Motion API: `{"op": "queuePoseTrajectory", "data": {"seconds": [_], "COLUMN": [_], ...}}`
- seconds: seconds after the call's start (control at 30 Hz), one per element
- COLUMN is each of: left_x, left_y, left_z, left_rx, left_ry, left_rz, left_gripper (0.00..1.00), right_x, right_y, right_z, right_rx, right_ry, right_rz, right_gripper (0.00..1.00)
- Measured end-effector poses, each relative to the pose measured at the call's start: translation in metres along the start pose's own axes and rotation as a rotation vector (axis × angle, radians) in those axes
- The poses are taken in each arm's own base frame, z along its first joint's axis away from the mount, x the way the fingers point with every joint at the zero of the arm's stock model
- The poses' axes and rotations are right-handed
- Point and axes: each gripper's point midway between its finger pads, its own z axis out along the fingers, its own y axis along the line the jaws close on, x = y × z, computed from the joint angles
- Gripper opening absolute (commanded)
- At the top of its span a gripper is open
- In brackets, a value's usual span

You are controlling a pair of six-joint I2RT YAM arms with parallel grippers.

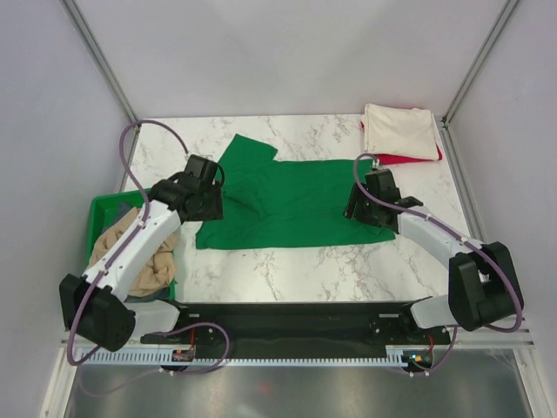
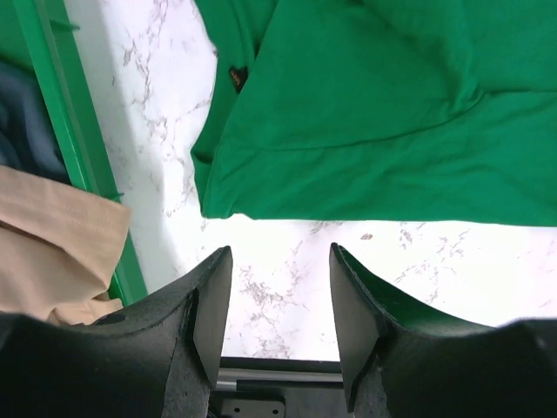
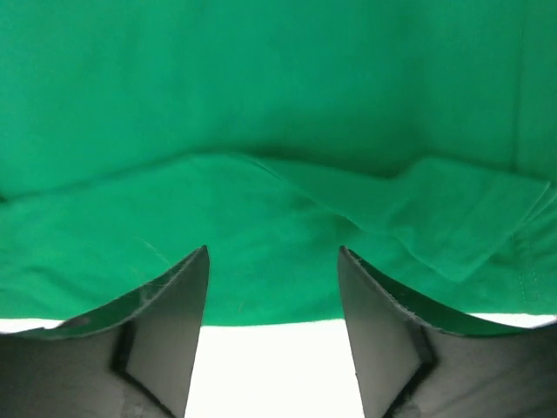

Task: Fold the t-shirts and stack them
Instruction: Fold the tshirt

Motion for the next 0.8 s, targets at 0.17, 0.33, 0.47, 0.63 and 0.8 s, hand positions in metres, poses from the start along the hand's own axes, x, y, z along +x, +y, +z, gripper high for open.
{"op": "queuePoseTrajectory", "data": {"seconds": [0.17, 0.33, 0.47, 0.63, 0.8], "left_x": [0.033, 0.044, 0.041, 0.04, 0.039], "left_y": [0.007, 0.005, 0.002, 0.001, 0.001], "left_z": [0.01, 0.022, 0.023, 0.023, 0.024], "left_rx": [0.011, 0.015, 0.029, 0.03, 0.031], "left_ry": [0.033, 0.067, 0.056, 0.052, 0.048], "left_rz": [0.01, 0.026, 0.025, 0.025, 0.024], "left_gripper": [0.53, 0.52, 0.52, 0.52, 0.52], "right_x": [0.027, 0.035, 0.02, -0.026, -0.081], "right_y": [-0.015, -0.022, -0.024, -0.024, -0.024], "right_z": [0.02, 0.033, 0.038, 0.038, 0.055], "right_rx": [0.044, 0.077, 0.12, 0.205, 0.317], "right_ry": [0.088, 0.121, 0.088, -0.021, -0.115], "right_rz": [-0.002, -0.011, -0.03, -0.073, -0.106], "right_gripper": [0.6, 0.59, 0.59, 0.62, 0.62]}}
